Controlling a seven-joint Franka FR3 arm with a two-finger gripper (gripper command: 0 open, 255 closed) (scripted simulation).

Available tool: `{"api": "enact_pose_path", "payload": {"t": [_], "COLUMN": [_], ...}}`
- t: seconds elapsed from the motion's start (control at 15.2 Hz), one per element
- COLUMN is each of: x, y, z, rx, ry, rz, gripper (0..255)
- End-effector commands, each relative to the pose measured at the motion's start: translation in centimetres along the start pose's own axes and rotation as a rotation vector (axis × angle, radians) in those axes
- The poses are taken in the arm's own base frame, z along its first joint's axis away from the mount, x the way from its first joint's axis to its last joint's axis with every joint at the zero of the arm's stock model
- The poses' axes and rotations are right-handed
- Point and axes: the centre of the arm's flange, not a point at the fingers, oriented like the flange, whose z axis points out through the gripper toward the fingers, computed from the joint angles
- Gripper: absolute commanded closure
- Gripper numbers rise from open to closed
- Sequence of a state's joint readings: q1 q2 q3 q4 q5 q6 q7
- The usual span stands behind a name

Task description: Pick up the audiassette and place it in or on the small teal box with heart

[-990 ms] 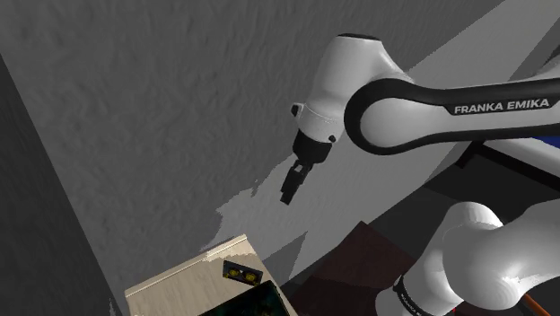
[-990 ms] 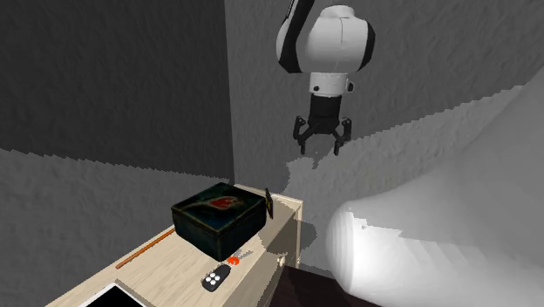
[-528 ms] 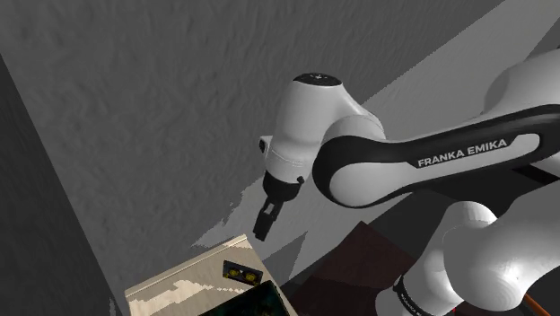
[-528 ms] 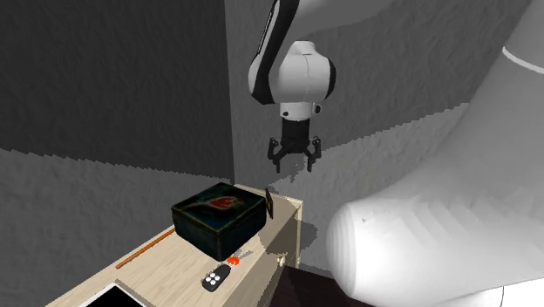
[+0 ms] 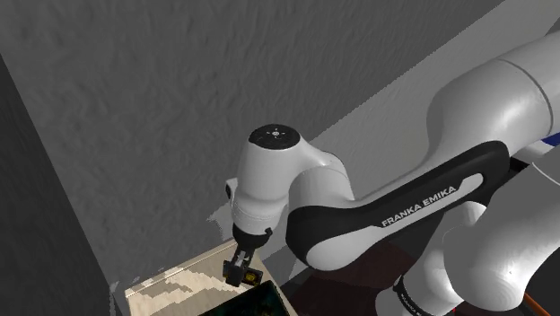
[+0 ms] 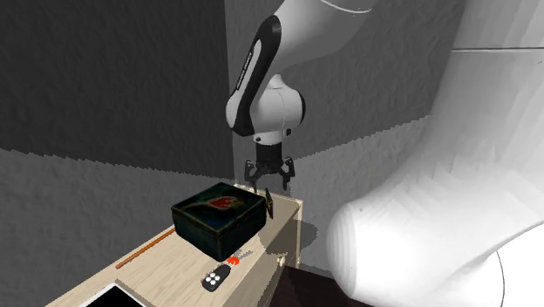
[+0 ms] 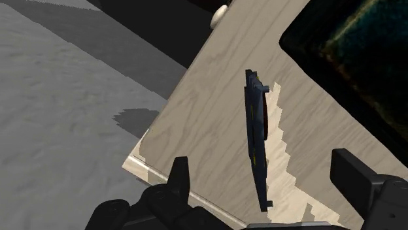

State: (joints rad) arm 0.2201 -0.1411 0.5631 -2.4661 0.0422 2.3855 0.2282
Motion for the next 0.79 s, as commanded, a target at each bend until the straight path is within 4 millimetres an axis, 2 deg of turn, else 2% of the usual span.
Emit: {"api": "enact_pose_path", "payload": {"t": [0.0, 0.4, 0.73], "x": [0.1, 0.1, 0.1], "y": [-0.7, -0.7, -0.7], "z": [0.9, 4.4, 4.4], "rx": [-0.002, -0.002, -0.002], "ry": [-0.001, -0.001, -0.001], "rz": [-0.008, -0.008, -0.008], "gripper": [0, 0, 0]}}
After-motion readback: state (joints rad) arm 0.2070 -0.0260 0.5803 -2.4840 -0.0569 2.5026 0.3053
